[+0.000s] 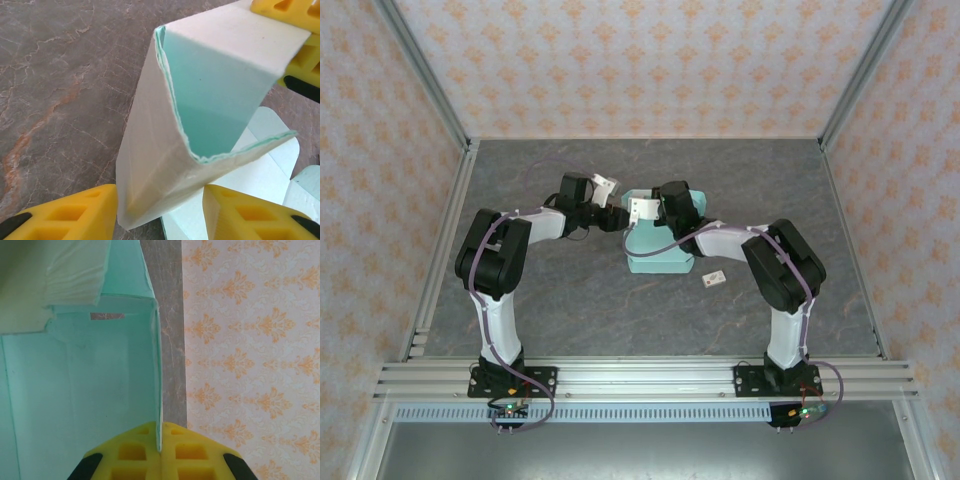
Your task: Fold the paper box
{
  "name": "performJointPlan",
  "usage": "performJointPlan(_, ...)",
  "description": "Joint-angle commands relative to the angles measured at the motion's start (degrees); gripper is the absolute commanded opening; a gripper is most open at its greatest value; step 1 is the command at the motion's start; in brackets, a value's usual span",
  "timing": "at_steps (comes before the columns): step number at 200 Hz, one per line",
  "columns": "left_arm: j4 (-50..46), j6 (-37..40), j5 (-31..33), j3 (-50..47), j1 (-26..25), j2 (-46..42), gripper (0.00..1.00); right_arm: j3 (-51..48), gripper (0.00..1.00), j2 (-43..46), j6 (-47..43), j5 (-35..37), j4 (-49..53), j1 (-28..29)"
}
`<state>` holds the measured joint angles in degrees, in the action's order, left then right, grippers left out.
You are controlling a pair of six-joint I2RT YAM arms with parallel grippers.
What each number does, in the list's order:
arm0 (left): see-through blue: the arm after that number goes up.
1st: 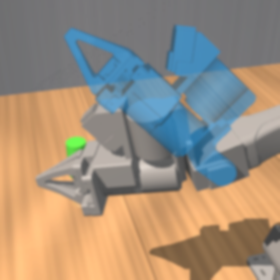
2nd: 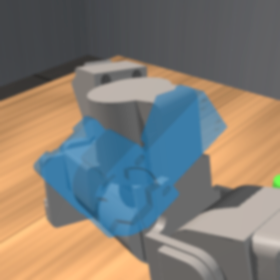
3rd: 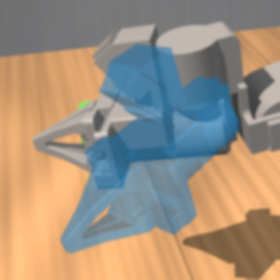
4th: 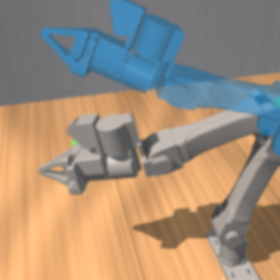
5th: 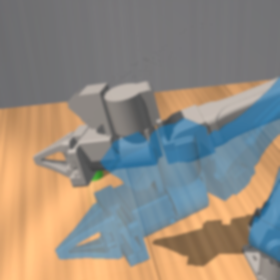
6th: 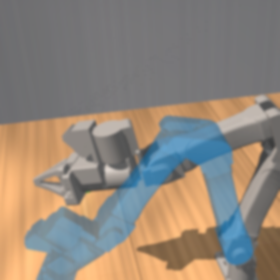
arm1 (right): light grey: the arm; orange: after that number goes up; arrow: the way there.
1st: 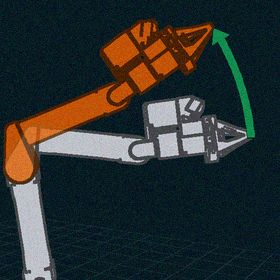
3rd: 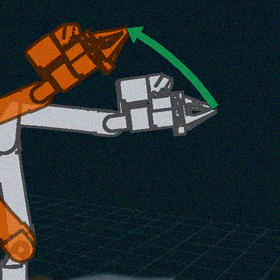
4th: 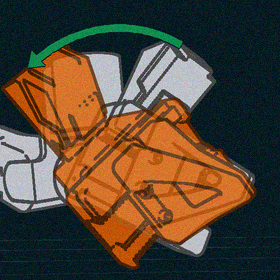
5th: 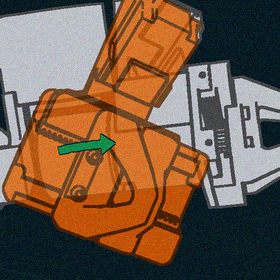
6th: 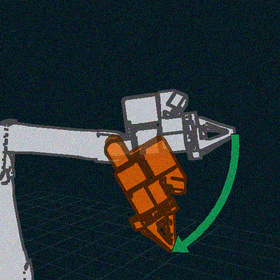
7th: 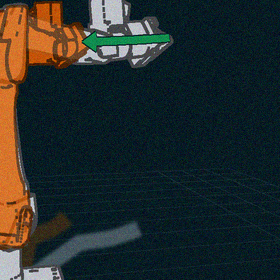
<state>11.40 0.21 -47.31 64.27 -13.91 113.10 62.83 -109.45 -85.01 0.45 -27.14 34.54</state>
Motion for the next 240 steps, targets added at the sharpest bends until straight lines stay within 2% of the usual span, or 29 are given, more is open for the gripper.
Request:
performJointPlan(1,1.96,0.34,0.83,1.31,-0.63,-1.41,0.48,1.97,0.0,1.29,3.54,-2.09,3.31,-0.02)
performJointPlan(53,2.99,-0.36,6.99,1.08,-2.08,-1.55,0.47,4.1,0.0,1.52,7.01,-3.22,6.31,-0.15)
performJointPlan(91,6.21,-3.96,12.05,0.51,-2.78,-1.39,0.46,5.86,0.0,1.79,9.66,-4.65,9.73,-0.51)
performJointPlan(159,9.48,-6.2,16.1,0.36,-3.58,-1.25,0.39,9.54,0.0,1.78,16.0,-8.92,15.18,-2.26)
performJointPlan(189,10.0,-5.56,18.91,-0.1,-4.83,-1.85,0.41,11.73,0.0,1.78,18.43,-10.83,18.54,-2.89)
performJointPlan(211,10.05,-4.88,18.7,-0.25,-5.16,-1.98,0.43,12.97,0.0,1.77,19.33,-11.77,20.53,-3.17)
performJointPlan(240,8.45,-2.9,15.42,0.04,-5.08,-2.42,0.46,14.67,0.0,1.43,20.08,-12.4,23.14,-3.74)
